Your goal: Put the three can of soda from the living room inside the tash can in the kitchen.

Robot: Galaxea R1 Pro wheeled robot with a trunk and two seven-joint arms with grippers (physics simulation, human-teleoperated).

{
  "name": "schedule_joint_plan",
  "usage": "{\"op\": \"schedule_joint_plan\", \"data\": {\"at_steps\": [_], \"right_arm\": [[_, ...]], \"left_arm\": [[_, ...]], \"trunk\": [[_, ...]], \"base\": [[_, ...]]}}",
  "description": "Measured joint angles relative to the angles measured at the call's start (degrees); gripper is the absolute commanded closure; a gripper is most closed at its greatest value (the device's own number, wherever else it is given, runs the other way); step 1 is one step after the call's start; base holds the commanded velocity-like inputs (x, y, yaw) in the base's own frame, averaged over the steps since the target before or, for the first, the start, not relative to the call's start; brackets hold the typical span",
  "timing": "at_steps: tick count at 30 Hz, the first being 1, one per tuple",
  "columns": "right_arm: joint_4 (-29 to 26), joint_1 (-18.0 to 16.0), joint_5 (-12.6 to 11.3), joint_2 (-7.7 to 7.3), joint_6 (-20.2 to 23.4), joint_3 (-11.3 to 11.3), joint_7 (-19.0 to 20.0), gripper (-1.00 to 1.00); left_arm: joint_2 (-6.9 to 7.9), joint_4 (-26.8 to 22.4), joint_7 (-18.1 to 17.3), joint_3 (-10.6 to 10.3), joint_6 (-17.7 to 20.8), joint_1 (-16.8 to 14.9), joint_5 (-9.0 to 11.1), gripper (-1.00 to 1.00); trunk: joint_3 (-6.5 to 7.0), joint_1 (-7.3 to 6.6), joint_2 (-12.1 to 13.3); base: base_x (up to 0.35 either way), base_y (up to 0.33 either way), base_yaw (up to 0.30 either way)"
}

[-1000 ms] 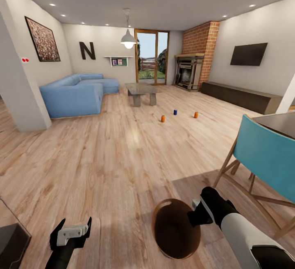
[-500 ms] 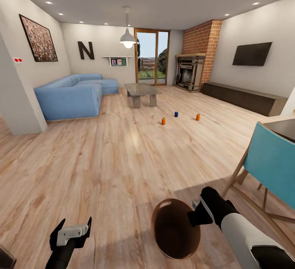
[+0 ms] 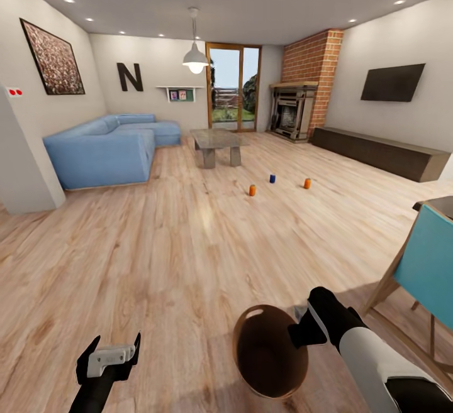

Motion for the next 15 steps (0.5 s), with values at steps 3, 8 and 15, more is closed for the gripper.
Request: {"op": "schedule_joint_plan", "data": {"at_steps": [3, 8, 15], "right_arm": [[0.0, 0.0, 0.0, 0.0, 0.0, 0.0, 0.0, 1.0], [0.0, 0.0, 0.0, 0.01, 0.0, 0.0, 0.0, 1.0], [0.0, 0.0, 0.2, 0.04, 0.0, 0.1, 0.2, 1.0]], "left_arm": [[0.0, 0.0, 0.0, 0.0, 0.2, 0.0, 0.0, -1.0], [0.0, -0.3, 0.0, 0.0, 0.8, 0.0, 0.1, -1.0], [0.0, -0.8, 0.0, 0.1, 4.1, 0.0, 0.0, -1.0]], "trunk": [[0.0, 0.0, 0.0], [0.0, 0.0, 0.0], [0.0, 0.0, 0.0]], "base": [[0.324, 0.0, 0.0], [0.324, 0.0, 0.0], [0.324, 0.032, 0.0]]}}
